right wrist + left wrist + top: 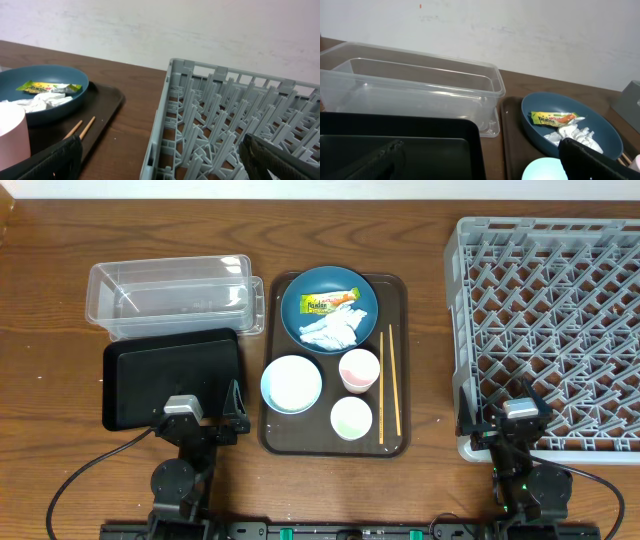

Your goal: Sort waste into correct bins and load items into the dishwasher rack

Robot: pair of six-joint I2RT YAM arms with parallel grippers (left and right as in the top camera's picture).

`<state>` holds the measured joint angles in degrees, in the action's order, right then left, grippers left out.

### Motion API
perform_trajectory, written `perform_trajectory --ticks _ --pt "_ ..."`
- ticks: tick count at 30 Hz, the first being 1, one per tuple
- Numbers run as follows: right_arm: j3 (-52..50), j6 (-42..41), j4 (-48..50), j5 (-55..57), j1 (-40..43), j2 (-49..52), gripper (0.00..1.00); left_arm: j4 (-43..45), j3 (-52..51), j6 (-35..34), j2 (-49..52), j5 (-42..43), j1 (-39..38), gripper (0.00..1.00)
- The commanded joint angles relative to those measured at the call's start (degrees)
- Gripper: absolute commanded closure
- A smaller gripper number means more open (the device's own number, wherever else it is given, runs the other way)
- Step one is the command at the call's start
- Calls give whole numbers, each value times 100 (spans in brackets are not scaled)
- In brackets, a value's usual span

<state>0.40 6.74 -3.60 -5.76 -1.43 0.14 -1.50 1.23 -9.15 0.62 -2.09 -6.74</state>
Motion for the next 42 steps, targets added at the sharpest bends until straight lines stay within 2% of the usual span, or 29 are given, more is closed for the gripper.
perform_trajectory --ticks 1,38,42 --pt "-9 61 -20 17 -39 15 1 -232 -101 35 -39 -96 35 0" --pt "-9 184 173 361 -37 15 1 -229 -101 35 -39 -157 35 0" --pt "-9 -258 343 192 -37 15 1 -232 -101 -4 -39 0 35 0"
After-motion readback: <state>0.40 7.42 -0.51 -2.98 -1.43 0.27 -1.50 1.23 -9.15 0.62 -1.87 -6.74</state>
